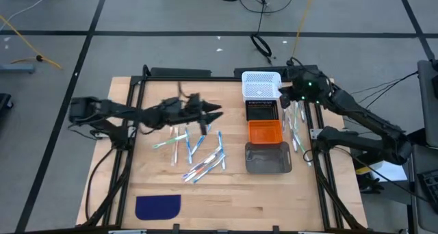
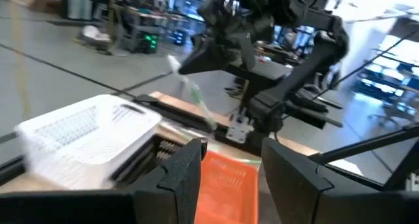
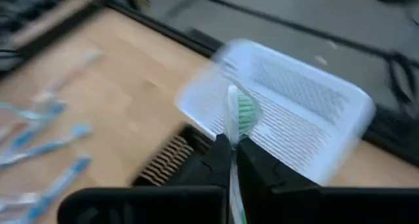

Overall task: Pick & Place Toothbrushes
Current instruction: Put the green toothbrush into the gray bin

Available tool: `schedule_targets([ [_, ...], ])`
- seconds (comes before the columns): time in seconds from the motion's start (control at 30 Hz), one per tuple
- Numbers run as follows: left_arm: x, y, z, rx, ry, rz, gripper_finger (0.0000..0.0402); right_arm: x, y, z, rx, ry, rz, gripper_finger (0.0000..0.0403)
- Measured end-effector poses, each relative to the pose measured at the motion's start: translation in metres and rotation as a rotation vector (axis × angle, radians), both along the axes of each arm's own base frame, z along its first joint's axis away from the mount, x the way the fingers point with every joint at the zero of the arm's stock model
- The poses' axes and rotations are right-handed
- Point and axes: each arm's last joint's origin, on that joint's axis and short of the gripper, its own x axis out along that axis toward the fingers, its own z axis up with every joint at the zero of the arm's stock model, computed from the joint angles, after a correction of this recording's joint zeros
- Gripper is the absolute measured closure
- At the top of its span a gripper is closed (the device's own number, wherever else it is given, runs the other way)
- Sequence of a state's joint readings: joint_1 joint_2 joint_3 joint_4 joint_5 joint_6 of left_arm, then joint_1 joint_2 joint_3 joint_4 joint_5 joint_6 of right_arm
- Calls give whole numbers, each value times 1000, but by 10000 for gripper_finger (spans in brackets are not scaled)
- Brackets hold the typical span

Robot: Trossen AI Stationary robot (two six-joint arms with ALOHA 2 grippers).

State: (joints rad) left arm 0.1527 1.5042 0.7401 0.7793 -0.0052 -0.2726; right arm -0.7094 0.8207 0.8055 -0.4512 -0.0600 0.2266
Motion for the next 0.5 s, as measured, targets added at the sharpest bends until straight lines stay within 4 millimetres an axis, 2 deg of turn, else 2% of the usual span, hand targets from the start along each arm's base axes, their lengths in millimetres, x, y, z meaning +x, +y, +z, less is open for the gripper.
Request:
schedule_targets([
  [0.23,64,8,2,12,-17,-108,240,25,15,17,-109,-174,147,401],
  [0.5,115,14,4,14,-57,-163,240,40,34,34,-175,-344,309,401],
])
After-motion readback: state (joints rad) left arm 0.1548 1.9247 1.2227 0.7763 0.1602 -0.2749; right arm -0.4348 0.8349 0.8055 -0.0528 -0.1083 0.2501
